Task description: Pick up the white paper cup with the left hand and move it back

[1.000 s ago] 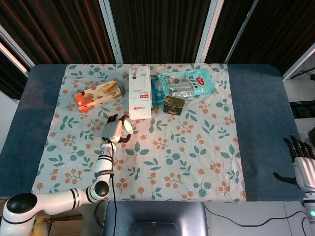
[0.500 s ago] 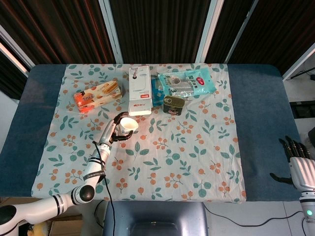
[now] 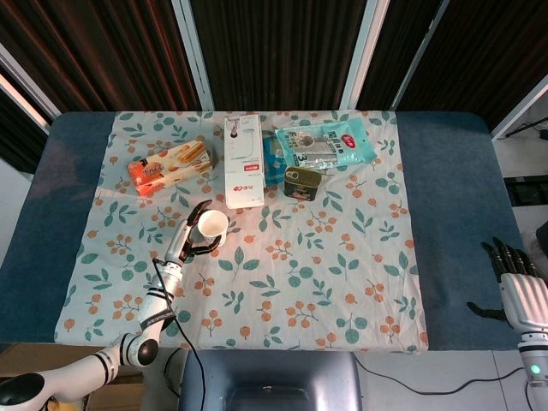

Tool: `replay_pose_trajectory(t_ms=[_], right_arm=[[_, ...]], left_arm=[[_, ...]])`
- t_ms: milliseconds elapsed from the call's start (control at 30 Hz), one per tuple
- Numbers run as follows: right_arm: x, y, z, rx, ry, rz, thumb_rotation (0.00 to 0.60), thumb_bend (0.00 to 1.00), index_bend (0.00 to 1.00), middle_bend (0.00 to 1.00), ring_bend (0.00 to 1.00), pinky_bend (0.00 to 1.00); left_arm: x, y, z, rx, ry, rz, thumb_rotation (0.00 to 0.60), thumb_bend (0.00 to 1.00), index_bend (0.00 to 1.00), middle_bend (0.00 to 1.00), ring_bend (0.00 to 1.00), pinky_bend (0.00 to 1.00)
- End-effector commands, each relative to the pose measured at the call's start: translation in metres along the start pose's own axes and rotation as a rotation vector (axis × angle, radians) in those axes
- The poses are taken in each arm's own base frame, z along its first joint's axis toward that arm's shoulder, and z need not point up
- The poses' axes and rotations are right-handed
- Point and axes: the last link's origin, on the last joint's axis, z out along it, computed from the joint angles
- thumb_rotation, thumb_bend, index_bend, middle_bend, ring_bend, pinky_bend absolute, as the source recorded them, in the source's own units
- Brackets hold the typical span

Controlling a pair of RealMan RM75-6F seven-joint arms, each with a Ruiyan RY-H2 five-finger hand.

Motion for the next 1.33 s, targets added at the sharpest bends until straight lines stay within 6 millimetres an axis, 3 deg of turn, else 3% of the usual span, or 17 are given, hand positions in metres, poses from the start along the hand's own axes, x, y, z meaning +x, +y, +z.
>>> replay_pose_trajectory(t_ms=[33,233,467,633,733,833,900,1000,1167,1333], right_arm=[[0.000,0.000,0.000,-0.001,0.000,-0.001,0.600,0.11,0.00,0.00,0.00,0.00],[0.000,0.000,0.000,-0.001,-0.004,-0.001,0.600,0.11,0.00,0.00,0.00,0.00],[0.000,0.000,0.001,-0.003,-0.002,0.001,0.600,0.11,0.00,0.00,0.00,0.00],[0.005,0.001,0.001,0.005,0.023,0.005,0.600,0.11,0.00,0.00,0.00,0.00],[0.007,0.001,0.000,0.014,0.038,-0.004,0.600,0.11,0.00,0.00,0.00,0.00],[0.009,0.001,-0.001,0.030,0.057,-0.018,0.600,0.11,0.00,0.00,0.00,0.00],[0.009,0.001,-0.003,0.044,0.081,-0.045,0.600,0.11,0.00,0.00,0.00,0.00],[0.008,0.004,-0.007,0.059,0.117,-0.113,0.600,0.11,0.00,0.00,0.00,0.00],[0.005,0.005,-0.018,0.059,0.134,-0.153,0.600,0.11,0.00,0.00,0.00,0.00],[0.005,0.006,-0.024,0.048,0.154,-0.164,0.600,0.11,0.00,0.00,0.00,0.00]], left_arm=[[-0.003,-0.003,-0.001,-0.002,-0.007,0.000,0.600,0.36,0.12,0.22,0.00,0.09],[-0.002,-0.003,-0.003,-0.012,-0.040,0.017,0.600,0.36,0.00,0.02,0.00,0.07],[0.000,-0.001,-0.007,-0.036,-0.048,0.034,0.600,0.35,0.00,0.00,0.00,0.06],[0.025,0.027,-0.022,-0.177,-0.012,0.095,0.600,0.35,0.00,0.00,0.00,0.02],[0.050,0.045,-0.047,-0.247,0.030,0.219,0.600,0.35,0.00,0.00,0.00,0.01],[0.083,0.054,-0.091,-0.236,0.042,0.530,0.600,0.38,0.00,0.00,0.00,0.00],[0.110,0.050,-0.124,-0.191,0.081,0.820,0.600,0.39,0.00,0.00,0.00,0.00],[0.138,0.031,-0.167,-0.089,0.173,1.114,0.600,0.39,0.00,0.00,0.00,0.00],[0.165,-0.013,-0.226,0.074,0.234,1.228,0.600,0.38,0.00,0.00,0.00,0.00],[0.174,-0.031,-0.262,0.128,0.254,1.262,0.600,0.38,0.00,0.00,0.00,0.00]])
